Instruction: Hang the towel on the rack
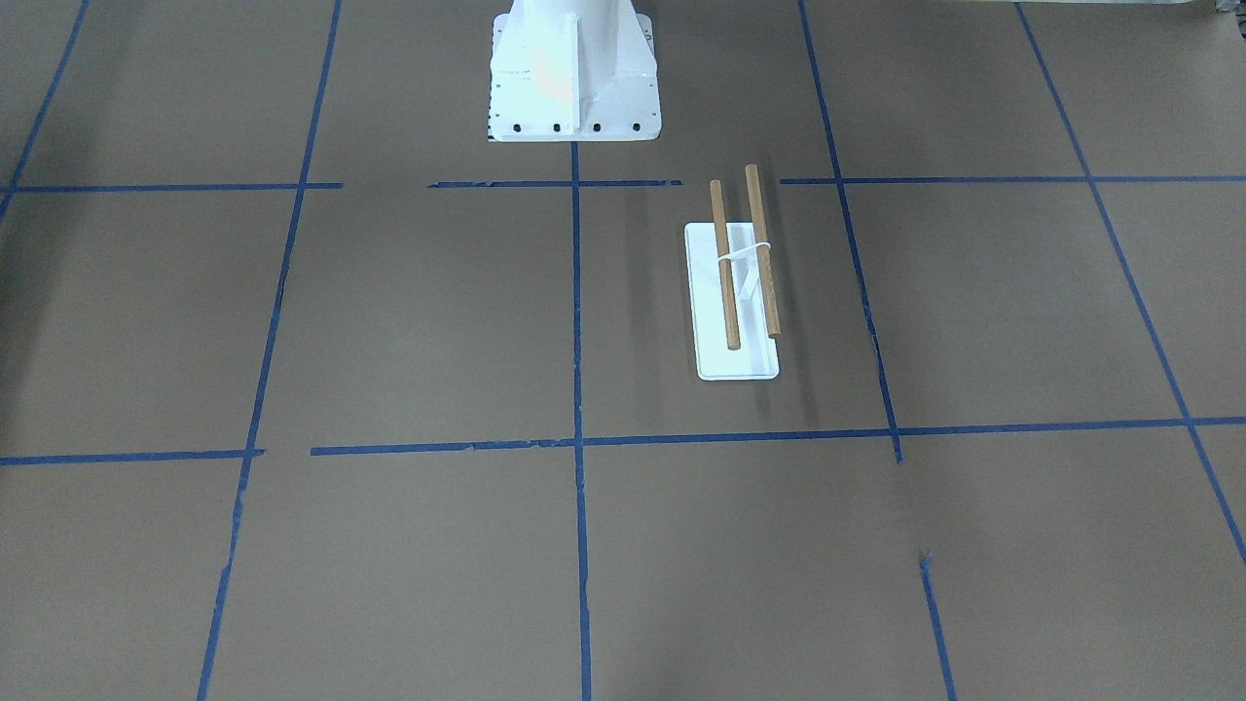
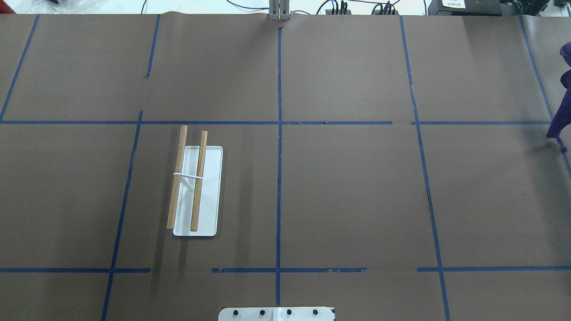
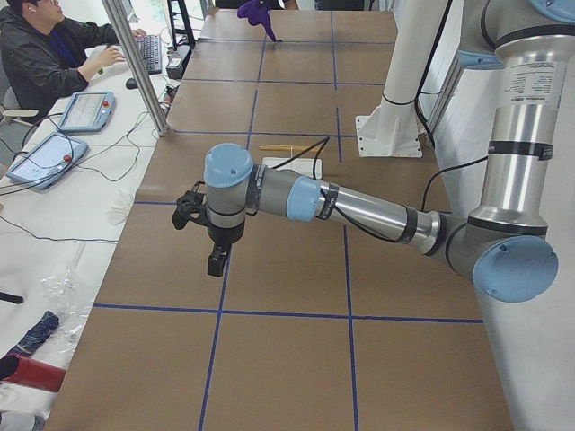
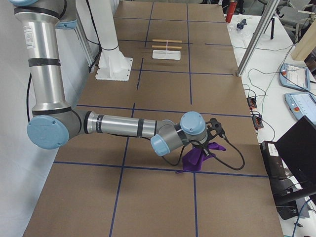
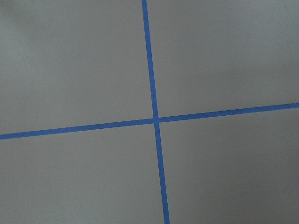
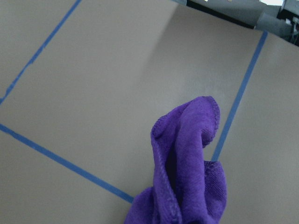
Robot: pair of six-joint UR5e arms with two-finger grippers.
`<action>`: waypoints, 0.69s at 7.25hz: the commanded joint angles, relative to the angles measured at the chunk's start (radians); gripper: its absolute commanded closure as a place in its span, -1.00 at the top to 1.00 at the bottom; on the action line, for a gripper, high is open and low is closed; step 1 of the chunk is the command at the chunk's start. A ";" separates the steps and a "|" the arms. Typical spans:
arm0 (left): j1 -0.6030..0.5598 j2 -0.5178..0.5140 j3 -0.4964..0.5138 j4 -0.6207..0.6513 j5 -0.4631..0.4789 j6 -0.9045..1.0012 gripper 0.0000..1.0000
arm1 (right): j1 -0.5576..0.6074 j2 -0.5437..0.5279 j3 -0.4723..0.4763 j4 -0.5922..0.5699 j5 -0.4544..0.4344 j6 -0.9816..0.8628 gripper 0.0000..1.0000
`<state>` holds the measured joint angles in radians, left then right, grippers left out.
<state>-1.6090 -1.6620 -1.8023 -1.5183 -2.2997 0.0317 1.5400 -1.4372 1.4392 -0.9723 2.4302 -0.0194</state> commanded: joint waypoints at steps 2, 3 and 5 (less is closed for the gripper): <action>0.074 -0.151 -0.017 -0.151 0.017 -0.284 1.00 | -0.162 0.165 0.157 -0.036 -0.069 0.124 -1.00; 0.121 -0.150 -0.002 -0.324 0.017 -0.403 1.00 | -0.267 0.194 0.238 -0.039 -0.208 0.227 -1.00; 0.246 -0.163 0.000 -0.524 0.049 -0.679 1.00 | -0.371 0.297 0.267 -0.042 -0.316 0.341 -1.00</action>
<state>-1.4414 -1.8147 -1.8038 -1.9130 -2.2713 -0.4818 1.2334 -1.2071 1.6831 -1.0118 2.1770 0.2345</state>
